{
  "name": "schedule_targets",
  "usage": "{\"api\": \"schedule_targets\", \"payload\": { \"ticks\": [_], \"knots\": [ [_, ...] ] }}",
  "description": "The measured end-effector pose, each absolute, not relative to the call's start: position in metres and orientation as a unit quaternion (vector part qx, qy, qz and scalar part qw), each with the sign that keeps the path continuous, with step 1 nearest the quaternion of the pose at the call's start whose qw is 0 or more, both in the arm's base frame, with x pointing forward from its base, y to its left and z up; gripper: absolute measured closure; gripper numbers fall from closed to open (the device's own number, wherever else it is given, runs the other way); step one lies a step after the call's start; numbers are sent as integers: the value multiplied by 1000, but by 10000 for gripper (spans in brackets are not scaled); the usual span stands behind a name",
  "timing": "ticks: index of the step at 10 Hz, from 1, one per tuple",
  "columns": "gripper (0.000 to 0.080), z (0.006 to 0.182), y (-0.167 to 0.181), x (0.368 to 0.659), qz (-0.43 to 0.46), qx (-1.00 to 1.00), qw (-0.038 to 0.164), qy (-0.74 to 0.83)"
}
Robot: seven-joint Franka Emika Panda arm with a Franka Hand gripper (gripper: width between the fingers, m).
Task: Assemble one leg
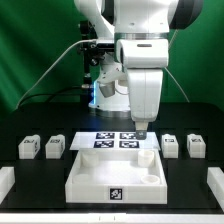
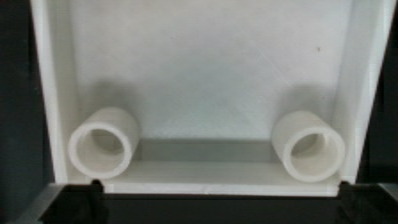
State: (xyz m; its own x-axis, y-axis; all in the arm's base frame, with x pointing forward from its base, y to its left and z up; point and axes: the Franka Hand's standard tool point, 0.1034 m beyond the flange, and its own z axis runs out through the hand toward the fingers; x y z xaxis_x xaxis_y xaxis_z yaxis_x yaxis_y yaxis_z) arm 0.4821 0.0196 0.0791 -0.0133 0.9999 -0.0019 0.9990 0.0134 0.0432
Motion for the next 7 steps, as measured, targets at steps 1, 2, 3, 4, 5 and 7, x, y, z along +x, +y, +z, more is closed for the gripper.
{"api": "schedule_targets", "payload": {
  "ticks": [1,2,3,4,5,7],
  "knots": [
    [150,55,9,449,18,704,13,710],
    [150,37,1,430,13,705,5,709],
    [150,23,-5,424,13,709,0,706],
    [150,9,-10,418,9,716,-8,698],
    [150,9,-10,418,8,716,-9,698],
    [240,8,-11,417,8,716,-9,698]
  ]
}}
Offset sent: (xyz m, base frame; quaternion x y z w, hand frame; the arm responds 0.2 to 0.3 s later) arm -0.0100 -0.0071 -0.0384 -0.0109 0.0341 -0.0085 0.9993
